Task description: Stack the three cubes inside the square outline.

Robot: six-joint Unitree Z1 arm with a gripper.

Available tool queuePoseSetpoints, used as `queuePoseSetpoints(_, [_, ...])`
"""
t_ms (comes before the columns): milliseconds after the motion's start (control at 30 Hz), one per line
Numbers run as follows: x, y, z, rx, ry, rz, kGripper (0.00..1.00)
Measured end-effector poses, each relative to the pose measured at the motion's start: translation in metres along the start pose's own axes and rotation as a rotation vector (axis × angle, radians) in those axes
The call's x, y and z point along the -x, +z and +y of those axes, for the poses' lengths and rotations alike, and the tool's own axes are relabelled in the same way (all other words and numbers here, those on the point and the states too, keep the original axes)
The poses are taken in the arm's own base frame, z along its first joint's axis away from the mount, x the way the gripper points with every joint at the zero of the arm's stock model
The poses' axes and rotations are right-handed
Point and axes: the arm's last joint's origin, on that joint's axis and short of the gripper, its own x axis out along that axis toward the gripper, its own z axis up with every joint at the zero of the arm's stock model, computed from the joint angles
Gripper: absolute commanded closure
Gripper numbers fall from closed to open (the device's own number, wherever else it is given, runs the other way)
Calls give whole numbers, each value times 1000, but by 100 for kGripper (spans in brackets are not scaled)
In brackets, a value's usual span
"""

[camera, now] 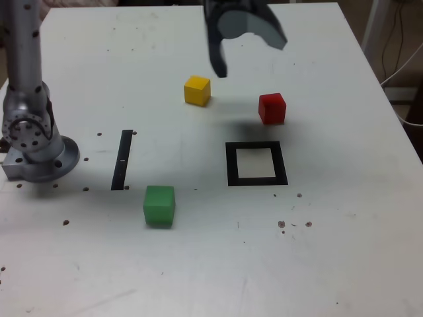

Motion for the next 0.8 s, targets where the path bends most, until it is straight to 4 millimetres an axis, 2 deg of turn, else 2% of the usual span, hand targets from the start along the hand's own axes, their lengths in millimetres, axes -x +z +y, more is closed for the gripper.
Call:
queuePoseSetpoints(233, [-23,30,5,-19,-38,46,3])
queuePoseSetpoints(400, [-31,40,7,-20,-39,61,3])
queuePoseSetpoints(567, [-60,54,8,-26,-43,139,4])
queuePoseSetpoints(800, [-63,63,4,-30,1,129,7])
